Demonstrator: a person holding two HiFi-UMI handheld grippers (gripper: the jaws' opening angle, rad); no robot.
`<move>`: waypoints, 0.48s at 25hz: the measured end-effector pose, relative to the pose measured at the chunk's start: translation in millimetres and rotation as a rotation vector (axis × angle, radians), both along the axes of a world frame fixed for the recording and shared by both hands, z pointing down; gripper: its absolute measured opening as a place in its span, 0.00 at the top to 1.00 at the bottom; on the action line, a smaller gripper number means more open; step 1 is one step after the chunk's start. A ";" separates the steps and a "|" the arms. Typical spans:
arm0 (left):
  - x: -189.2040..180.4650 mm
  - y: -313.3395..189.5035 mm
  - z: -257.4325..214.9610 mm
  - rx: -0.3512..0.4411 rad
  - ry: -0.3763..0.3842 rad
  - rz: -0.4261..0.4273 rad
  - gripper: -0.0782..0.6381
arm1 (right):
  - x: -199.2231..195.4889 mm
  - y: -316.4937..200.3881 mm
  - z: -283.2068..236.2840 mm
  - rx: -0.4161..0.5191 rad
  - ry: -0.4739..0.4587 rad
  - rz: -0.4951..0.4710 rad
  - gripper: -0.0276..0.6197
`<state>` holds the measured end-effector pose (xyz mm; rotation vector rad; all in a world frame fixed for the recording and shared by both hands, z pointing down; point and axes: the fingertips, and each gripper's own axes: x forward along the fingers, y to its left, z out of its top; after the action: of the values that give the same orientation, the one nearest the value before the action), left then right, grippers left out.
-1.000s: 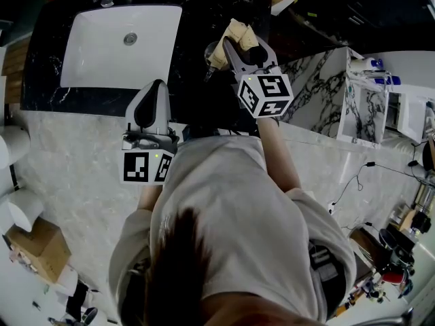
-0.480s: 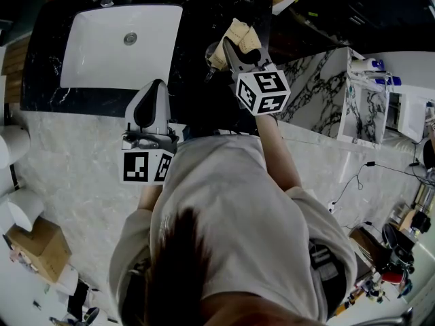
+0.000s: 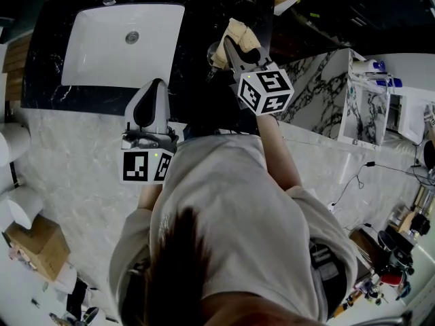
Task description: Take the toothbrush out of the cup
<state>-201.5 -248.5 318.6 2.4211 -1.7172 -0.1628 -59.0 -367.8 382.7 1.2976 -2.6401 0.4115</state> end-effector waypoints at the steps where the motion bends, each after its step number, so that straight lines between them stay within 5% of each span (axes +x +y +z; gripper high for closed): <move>1: -0.3 0.2 -0.1 0.000 -0.001 -0.001 0.87 | 0.8 0.0 -1.4 0.002 -0.004 0.001 0.90; 12: 0.8 3.4 -2.0 0.010 0.000 -0.001 0.87 | 5.1 3.0 -18.1 0.046 -0.033 0.013 0.90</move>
<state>-200.7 -245.1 316.5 2.4272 -1.7212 -0.1717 -53.9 -364.8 364.5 1.3333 -2.6845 0.3791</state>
